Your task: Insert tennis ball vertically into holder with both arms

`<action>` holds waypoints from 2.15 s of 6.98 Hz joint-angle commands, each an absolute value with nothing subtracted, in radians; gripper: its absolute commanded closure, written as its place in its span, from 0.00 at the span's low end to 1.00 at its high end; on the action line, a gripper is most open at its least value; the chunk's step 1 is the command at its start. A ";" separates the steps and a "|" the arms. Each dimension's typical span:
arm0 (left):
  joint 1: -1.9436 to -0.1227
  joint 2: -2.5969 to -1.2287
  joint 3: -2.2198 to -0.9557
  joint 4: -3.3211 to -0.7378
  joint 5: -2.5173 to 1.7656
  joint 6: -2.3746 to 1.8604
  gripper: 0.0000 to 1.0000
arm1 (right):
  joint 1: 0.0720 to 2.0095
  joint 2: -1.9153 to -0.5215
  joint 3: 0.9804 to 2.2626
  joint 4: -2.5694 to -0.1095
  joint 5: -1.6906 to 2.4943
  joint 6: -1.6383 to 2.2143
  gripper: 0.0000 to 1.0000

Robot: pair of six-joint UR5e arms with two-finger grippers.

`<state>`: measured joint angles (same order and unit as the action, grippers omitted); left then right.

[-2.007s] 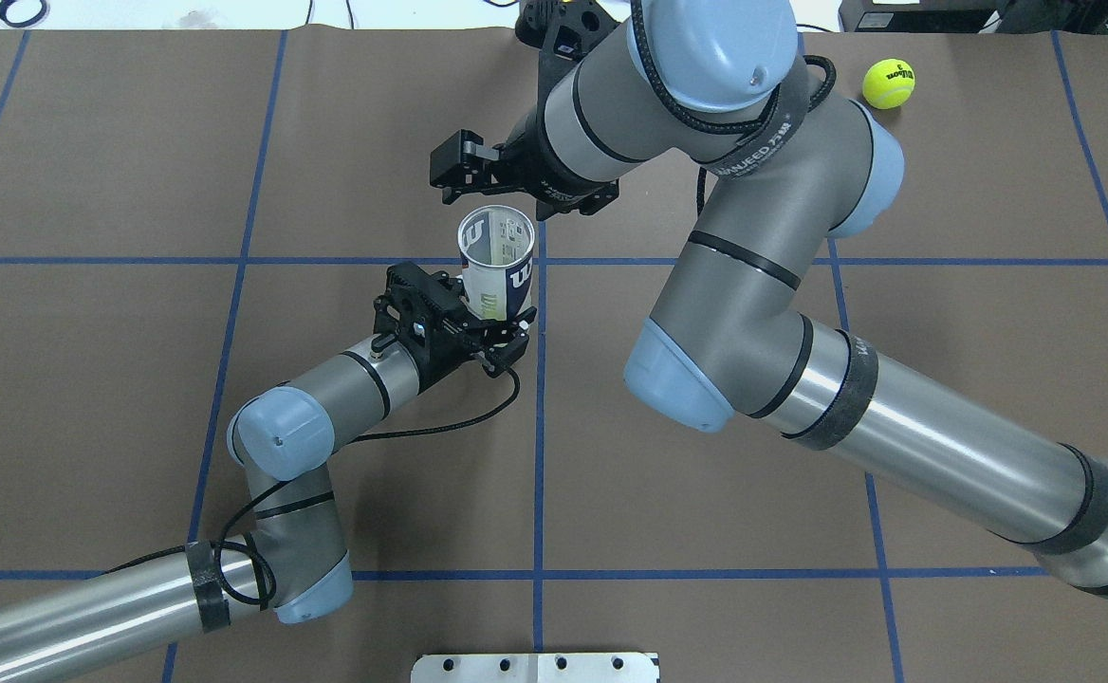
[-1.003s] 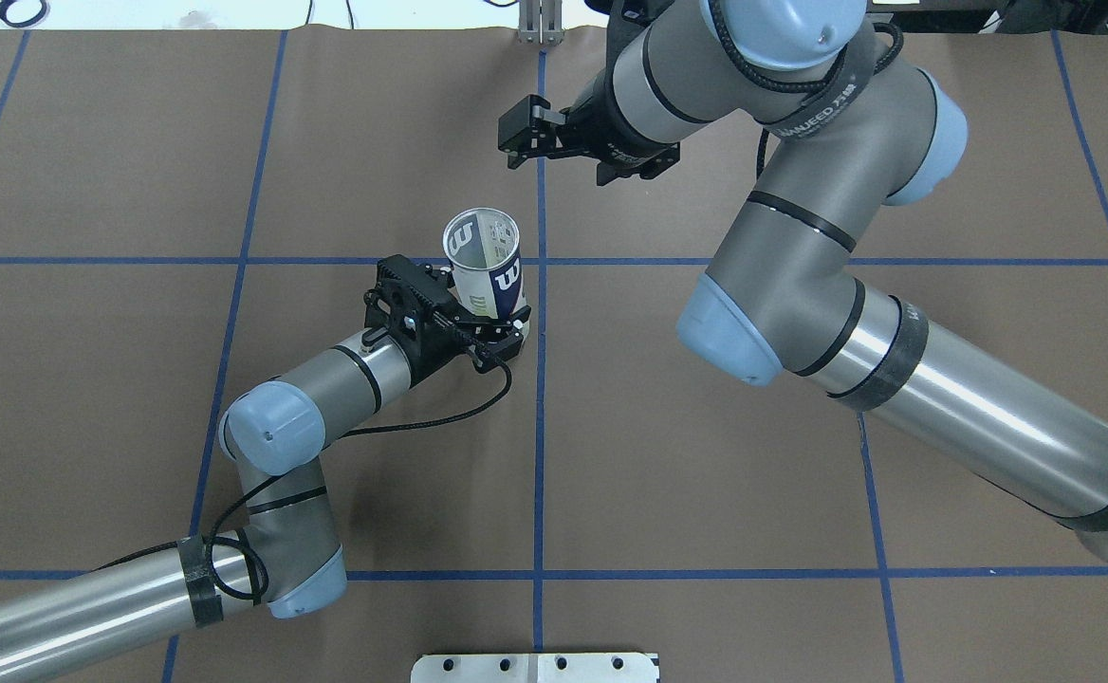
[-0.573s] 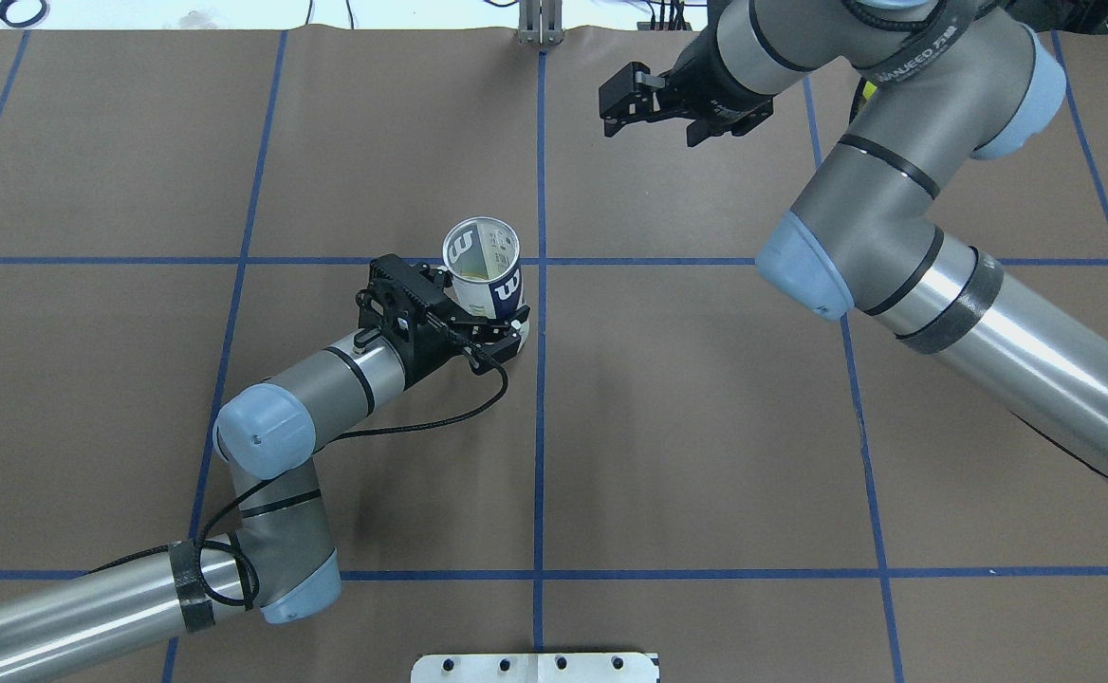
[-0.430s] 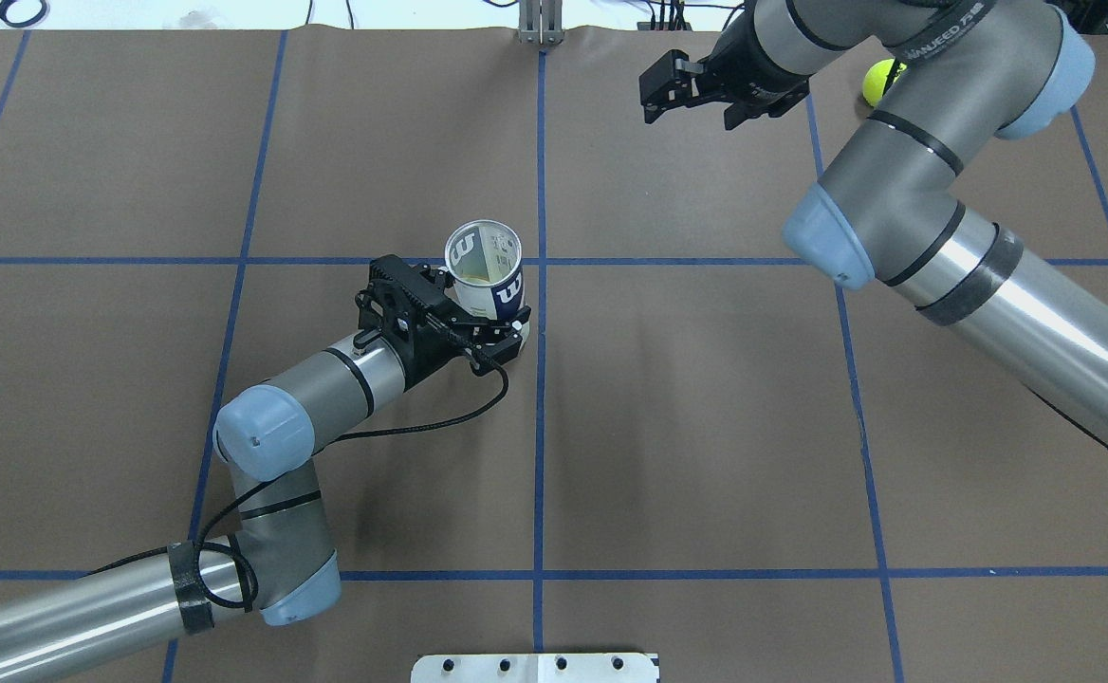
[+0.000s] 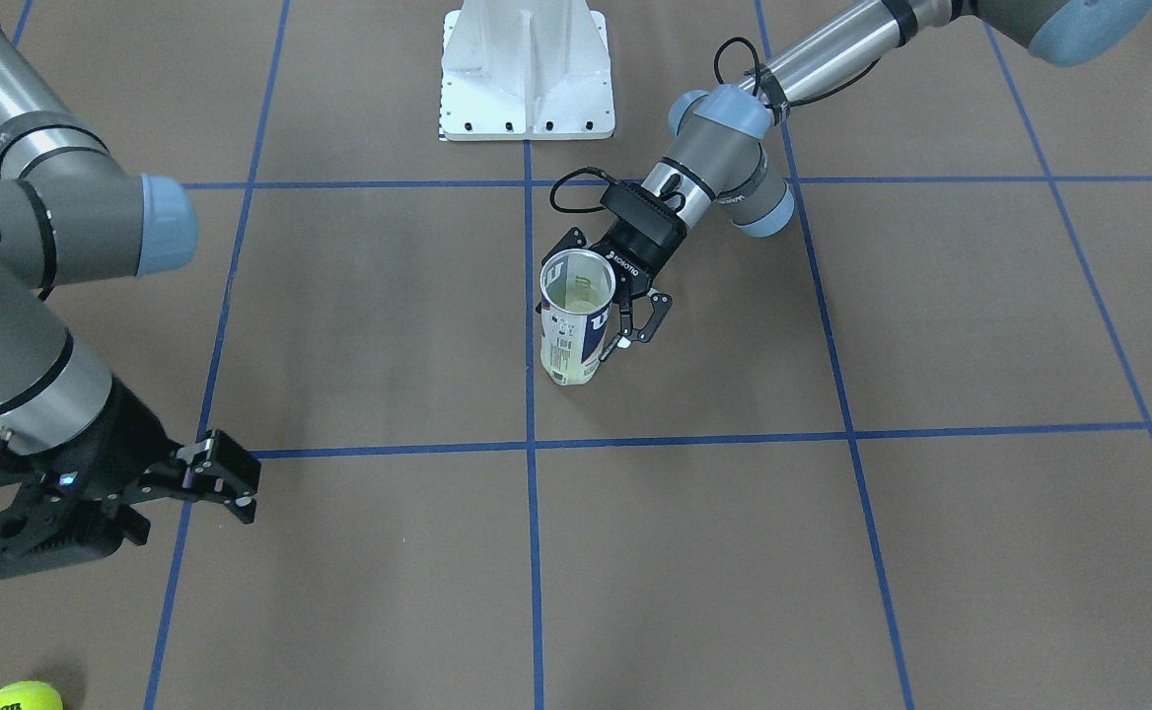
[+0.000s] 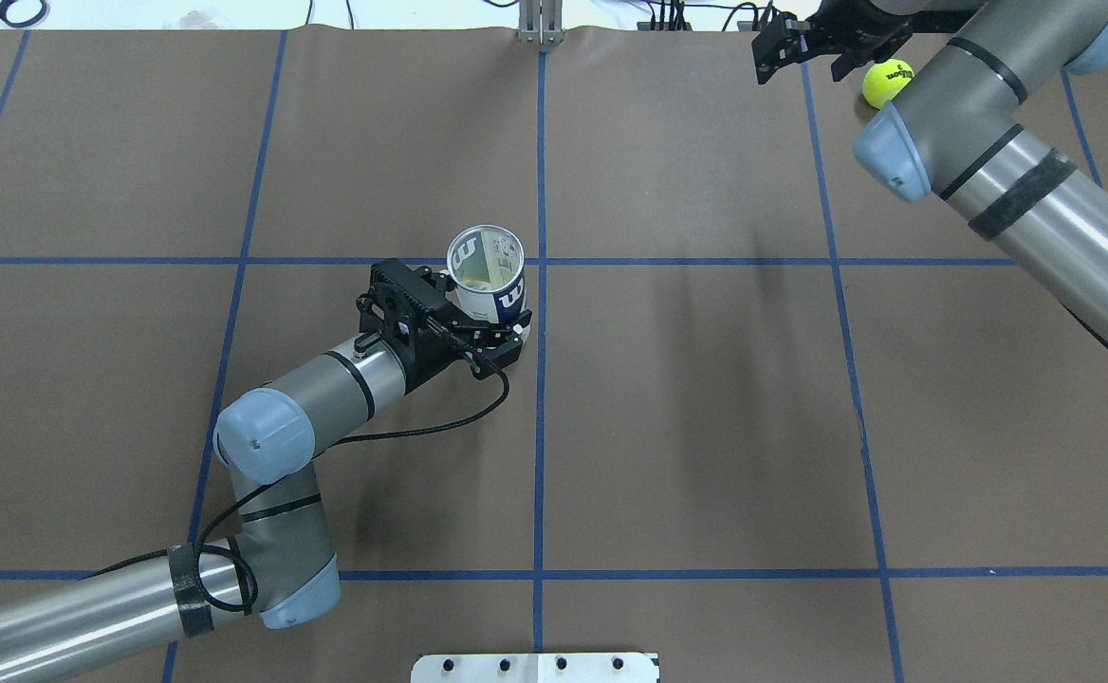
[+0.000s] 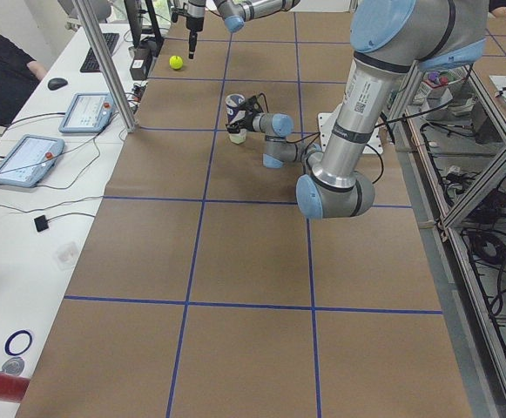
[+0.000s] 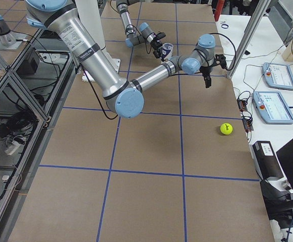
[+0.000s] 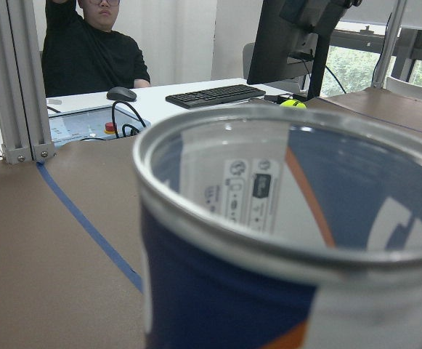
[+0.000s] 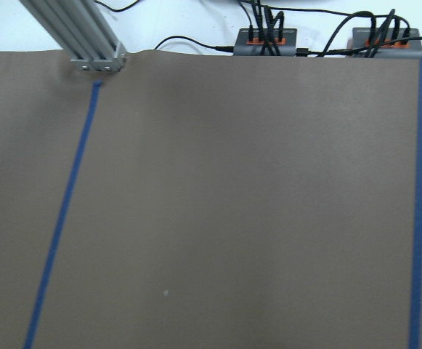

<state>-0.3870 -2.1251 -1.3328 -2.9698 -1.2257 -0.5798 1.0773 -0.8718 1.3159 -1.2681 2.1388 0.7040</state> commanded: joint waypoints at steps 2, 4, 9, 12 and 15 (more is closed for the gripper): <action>-0.387 -2.095 -1.335 -2.970 -1.226 -0.580 0.01 | 1.147 -0.841 1.007 -1.115 2.070 0.454 0.01; -0.387 -2.095 -1.335 -2.970 -1.226 -0.580 0.01 | 1.143 -0.841 0.826 -0.909 1.964 0.387 0.01; -0.387 -2.095 -1.335 -2.970 -1.226 -0.580 0.01 | 1.108 -0.766 0.726 -0.890 1.829 0.363 0.01; -0.390 -2.083 -1.345 -2.970 -1.227 -0.580 0.01 | 1.079 -0.759 0.621 -0.737 1.781 0.371 0.01; -0.390 -2.080 -1.347 -2.971 -1.227 -0.580 0.01 | 1.072 -0.759 0.600 -0.735 1.766 0.371 0.01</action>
